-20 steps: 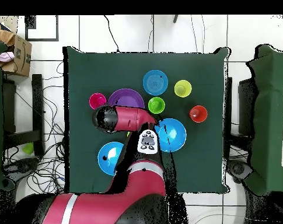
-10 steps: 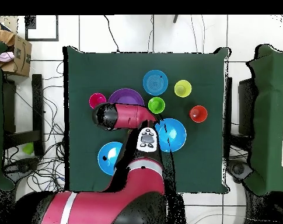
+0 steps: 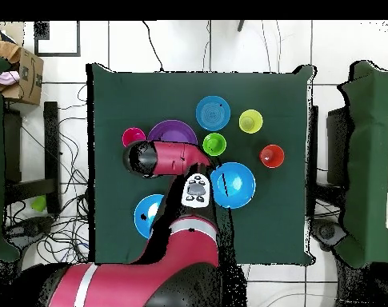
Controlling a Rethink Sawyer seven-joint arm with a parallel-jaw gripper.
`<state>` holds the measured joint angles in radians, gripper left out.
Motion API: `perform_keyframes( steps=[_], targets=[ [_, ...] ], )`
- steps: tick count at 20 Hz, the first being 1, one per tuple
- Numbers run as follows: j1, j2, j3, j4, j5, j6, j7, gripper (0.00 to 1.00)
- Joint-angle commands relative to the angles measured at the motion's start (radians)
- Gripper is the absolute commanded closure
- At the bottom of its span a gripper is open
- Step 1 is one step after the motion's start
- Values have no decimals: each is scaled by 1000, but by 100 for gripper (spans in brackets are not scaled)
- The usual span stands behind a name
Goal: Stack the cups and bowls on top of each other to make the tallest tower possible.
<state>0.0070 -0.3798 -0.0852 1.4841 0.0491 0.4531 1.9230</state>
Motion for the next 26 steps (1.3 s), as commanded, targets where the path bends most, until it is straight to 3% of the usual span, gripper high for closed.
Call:
perform_keyframes(
  steps=[1, 17, 26],
  targets=[
    [17, 56, 82, -66, -14, 56, 62, 100],
    [17, 75, 71, -168, -10, 211, 49, 100],
    [25, 76, 65, -180, -12, 231, 61, 100]
  ],
)
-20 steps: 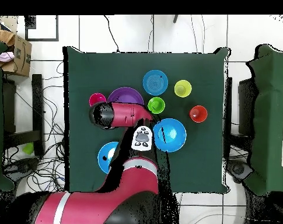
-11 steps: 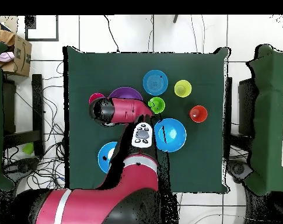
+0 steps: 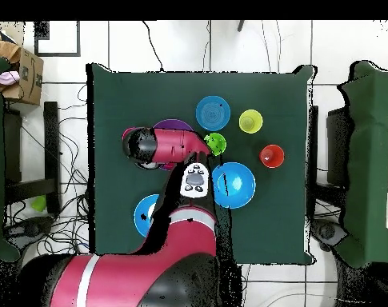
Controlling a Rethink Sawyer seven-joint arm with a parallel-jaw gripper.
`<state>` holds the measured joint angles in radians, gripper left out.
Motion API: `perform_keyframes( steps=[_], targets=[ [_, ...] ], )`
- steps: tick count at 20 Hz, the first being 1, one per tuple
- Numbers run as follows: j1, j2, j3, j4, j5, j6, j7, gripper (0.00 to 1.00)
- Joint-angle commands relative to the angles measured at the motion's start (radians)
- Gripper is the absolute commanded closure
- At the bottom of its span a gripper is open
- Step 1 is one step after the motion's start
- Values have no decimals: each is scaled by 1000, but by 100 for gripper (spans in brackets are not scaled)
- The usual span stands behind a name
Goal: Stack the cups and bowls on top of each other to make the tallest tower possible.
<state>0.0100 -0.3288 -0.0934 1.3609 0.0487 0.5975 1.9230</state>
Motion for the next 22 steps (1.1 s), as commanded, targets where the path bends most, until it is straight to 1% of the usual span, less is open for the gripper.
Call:
perform_keyframes(
  steps=[1, 5, 9, 12, 15, 18, 22],
  targets=[
    [23, 21, 72, -57, -12, 96, 61, 100],
    [28, 9, 67, -66, -12, 135, 57, 100],
    [30, 22, 66, -84, -12, 135, 61, 100],
    [34, 11, 65, -67, -11, 131, 65, 100],
    [40, 9, 61, -73, -10, 146, 70, 100],
    [45, -9, 59, -56, -7, 153, 74, 100],
    [47, -8, 56, -62, -7, 161, 73, 100]
  ],
)
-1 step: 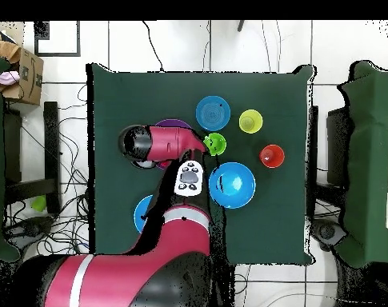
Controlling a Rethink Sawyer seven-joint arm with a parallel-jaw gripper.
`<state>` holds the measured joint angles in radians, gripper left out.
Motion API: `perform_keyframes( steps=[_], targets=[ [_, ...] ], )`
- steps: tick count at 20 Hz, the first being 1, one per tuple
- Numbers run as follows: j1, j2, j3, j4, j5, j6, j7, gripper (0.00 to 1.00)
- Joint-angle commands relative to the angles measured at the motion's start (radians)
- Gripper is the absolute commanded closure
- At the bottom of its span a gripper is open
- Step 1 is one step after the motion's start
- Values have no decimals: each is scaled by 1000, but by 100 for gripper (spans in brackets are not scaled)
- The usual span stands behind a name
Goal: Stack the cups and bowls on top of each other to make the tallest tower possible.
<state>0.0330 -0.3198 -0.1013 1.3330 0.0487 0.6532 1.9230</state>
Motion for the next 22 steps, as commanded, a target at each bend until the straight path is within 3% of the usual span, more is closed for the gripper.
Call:
perform_keyframes(
  steps=[1, 22],
  targets=[
    [25, -15, 63, -39, -6, 109, 73, 100],
    [10, 44, 59, -108, -20, 87, 55, 100]
  ],
)
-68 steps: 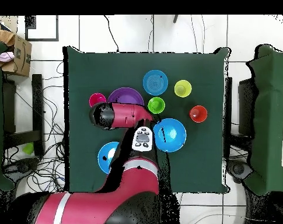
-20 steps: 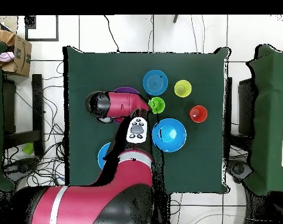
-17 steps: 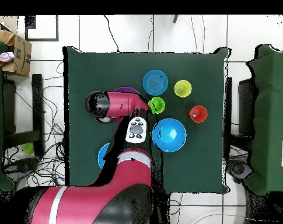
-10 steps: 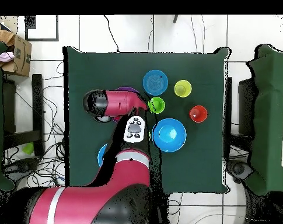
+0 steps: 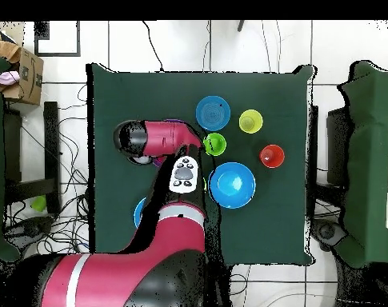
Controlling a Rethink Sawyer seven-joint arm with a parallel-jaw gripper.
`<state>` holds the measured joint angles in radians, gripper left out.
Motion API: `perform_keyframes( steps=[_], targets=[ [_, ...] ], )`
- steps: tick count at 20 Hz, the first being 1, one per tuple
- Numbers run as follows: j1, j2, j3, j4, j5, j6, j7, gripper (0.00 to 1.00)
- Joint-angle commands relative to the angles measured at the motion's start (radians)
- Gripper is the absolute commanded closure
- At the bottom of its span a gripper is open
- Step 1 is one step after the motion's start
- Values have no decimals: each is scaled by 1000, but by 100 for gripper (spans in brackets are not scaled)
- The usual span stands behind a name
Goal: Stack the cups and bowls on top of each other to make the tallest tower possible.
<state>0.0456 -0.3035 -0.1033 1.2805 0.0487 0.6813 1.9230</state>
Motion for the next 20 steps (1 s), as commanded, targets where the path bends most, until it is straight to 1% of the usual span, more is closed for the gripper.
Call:
perform_keyframes(
  steps=[1, 20],
  targets=[
    [-4, 31, 61, -58, -20, 56, 54, 100],
    [-23, 58, 53, -70, -40, 32, 30, 100]
  ],
)
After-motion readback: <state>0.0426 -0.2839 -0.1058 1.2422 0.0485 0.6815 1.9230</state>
